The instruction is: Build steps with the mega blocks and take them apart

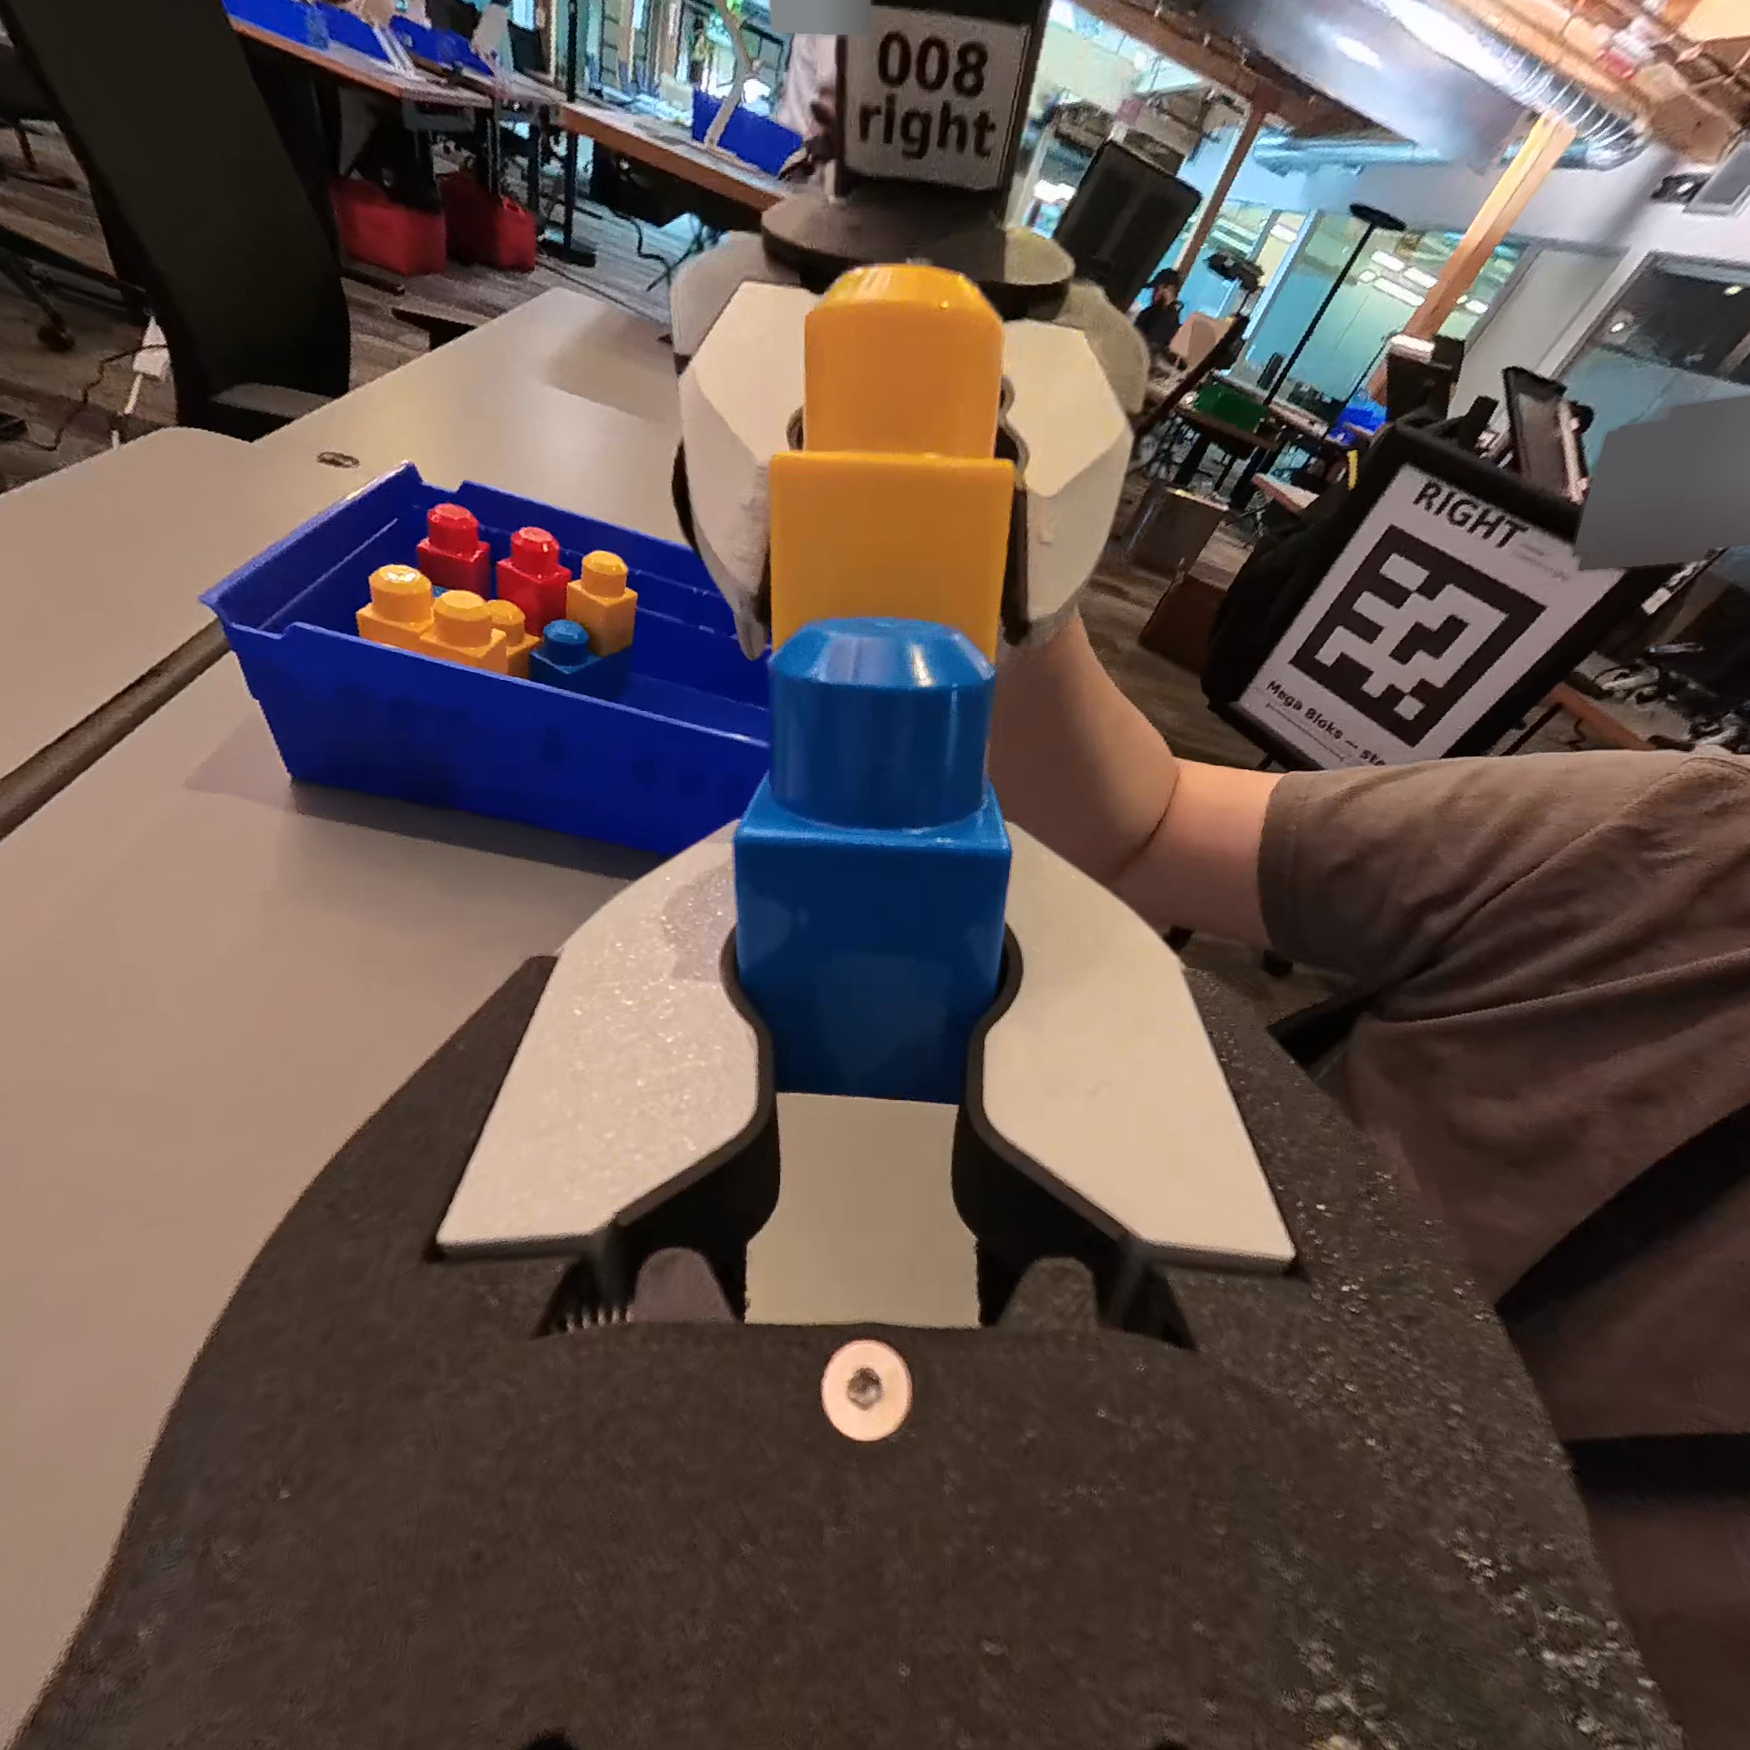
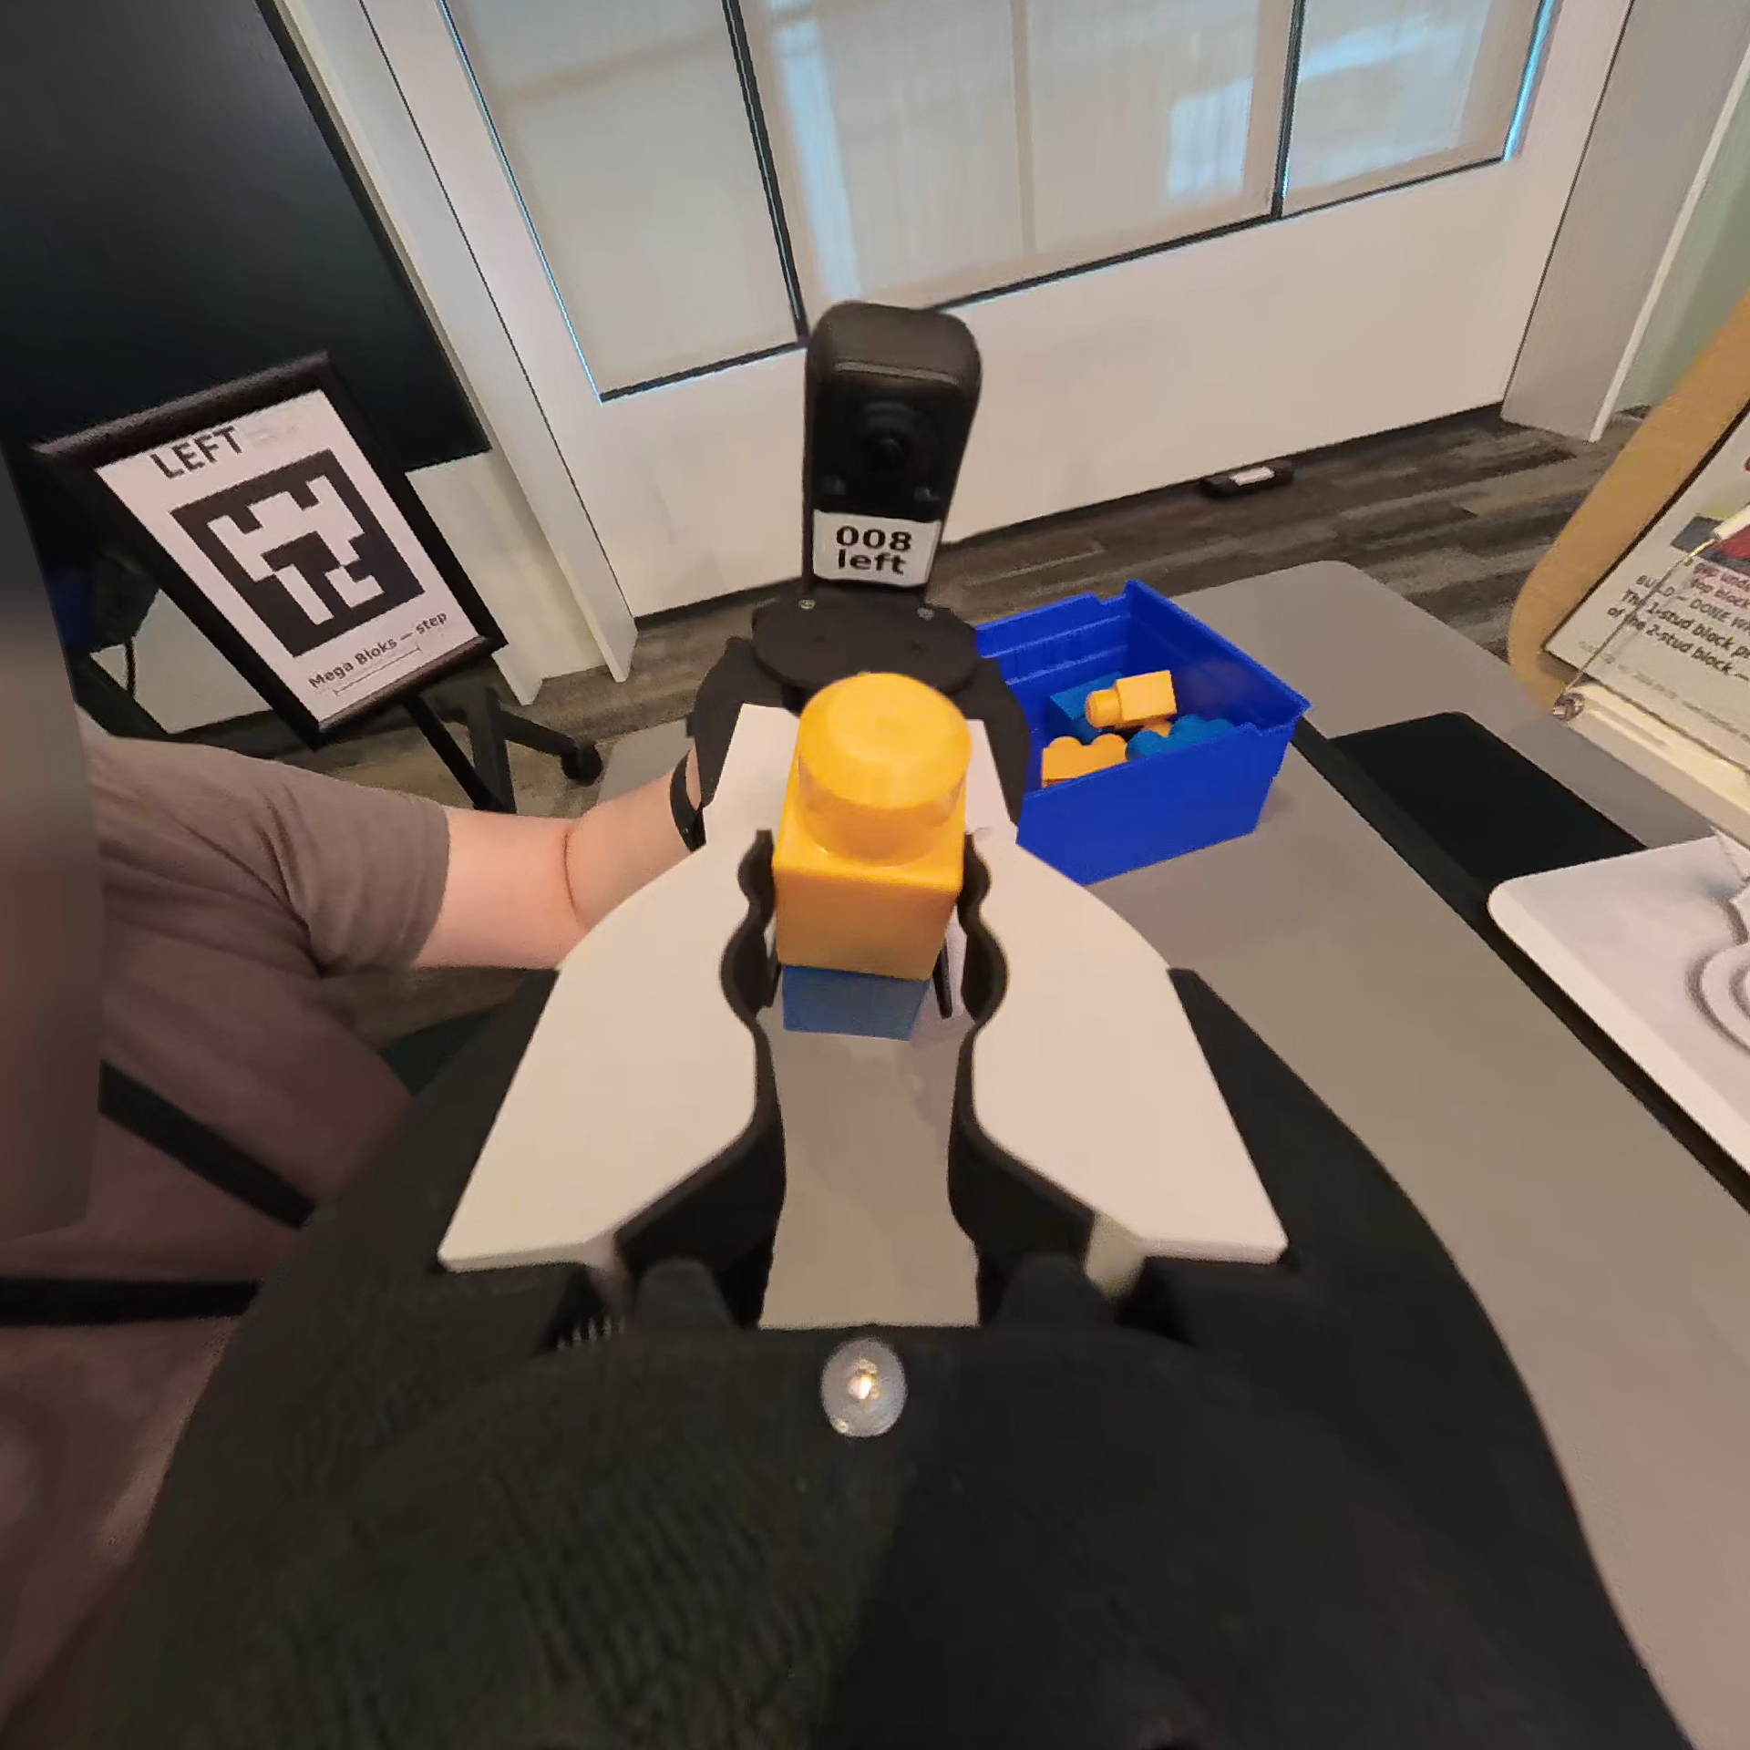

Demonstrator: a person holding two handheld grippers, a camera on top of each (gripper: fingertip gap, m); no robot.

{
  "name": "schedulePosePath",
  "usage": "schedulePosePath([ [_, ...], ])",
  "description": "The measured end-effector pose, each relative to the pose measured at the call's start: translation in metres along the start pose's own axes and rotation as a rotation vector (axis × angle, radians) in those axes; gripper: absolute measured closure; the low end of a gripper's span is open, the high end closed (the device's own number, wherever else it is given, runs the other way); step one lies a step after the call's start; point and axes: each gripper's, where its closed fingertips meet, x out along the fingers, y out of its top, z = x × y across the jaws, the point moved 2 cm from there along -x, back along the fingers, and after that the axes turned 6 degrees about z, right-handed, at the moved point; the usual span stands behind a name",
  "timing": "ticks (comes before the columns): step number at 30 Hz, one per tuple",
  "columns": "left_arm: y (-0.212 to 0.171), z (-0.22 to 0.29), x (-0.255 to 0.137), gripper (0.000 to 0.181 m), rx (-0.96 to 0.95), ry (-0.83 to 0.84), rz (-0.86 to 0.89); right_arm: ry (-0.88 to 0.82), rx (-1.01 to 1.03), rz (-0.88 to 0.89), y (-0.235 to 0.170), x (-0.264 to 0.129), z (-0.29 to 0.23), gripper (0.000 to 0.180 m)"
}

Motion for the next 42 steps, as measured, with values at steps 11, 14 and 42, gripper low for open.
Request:
schedulePosePath([
  [11, -0.005, -0.007, 0.004, 0.14, -0.088, 0.004, 0.008, 0.01, 0.074, -0.013, -0.008, -0.002, 0.011, 0.141],
  [14, -0.006, -0.009, 0.004, 0.14, -0.072, 0.023, -0.005, 0.015, 0.103, -0.02, -0.01, -0.002, 0.012, 0.142],
  [42, -0.03, 0.009, 0.02, 0.139, 0.152, 0.049, -0.211, -0.103, 0.0, -0.676, -0.031, -0.036, -0.017, 0.145],
])
